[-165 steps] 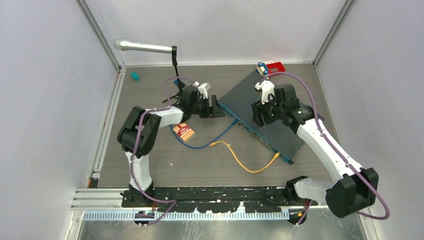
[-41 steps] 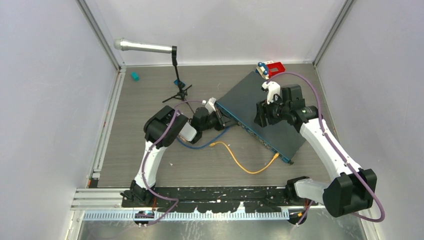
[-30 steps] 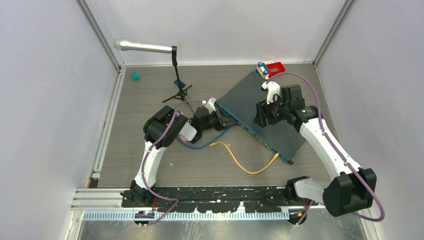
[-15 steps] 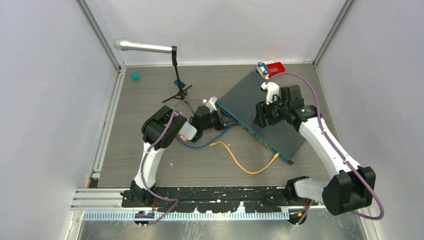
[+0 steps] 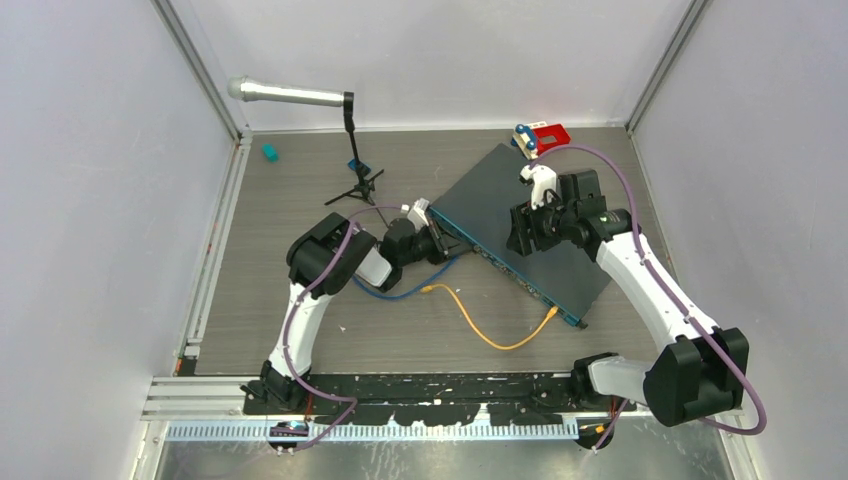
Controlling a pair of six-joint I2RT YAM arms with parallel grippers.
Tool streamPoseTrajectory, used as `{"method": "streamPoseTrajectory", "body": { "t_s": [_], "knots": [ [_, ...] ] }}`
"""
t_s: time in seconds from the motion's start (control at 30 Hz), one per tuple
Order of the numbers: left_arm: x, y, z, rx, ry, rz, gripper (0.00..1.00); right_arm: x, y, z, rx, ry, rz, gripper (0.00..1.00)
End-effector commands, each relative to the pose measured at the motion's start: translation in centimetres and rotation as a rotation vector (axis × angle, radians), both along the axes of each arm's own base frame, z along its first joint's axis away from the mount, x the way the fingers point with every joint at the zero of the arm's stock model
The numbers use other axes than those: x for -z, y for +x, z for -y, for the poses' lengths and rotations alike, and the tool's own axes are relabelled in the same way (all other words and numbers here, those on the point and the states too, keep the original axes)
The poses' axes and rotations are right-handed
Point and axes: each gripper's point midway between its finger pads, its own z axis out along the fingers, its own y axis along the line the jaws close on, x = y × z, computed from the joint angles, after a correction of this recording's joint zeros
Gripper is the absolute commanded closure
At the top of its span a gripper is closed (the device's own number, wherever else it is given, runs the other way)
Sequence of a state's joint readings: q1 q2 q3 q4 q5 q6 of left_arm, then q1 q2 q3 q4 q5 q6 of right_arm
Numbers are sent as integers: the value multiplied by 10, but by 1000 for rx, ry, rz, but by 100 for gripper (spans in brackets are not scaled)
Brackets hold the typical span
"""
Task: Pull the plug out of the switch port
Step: Pull the connector from the switch port.
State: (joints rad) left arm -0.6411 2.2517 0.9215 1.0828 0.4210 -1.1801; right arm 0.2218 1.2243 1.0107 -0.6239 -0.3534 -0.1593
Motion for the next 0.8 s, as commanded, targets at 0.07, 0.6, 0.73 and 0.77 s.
{"method": "streamPoseTrajectory", "body": {
  "t_s": [0.07, 0.6, 0.73, 0.77],
  "knots": [
    [103, -57, -37, 70, 294, -273, 100, -9, 4, -3, -18, 10, 26, 35],
    [111, -40, -57, 87, 299, -276, 100, 45, 16, -33, -110, -290, 26, 34],
    [109, -43, -57, 89, 273, -271, 100, 60, 23, -48, -136, -416, 69, 34],
    [110, -44, -56, 89, 269, -275, 100, 61, 27, -50, -132, -435, 81, 35]
  ]
}}
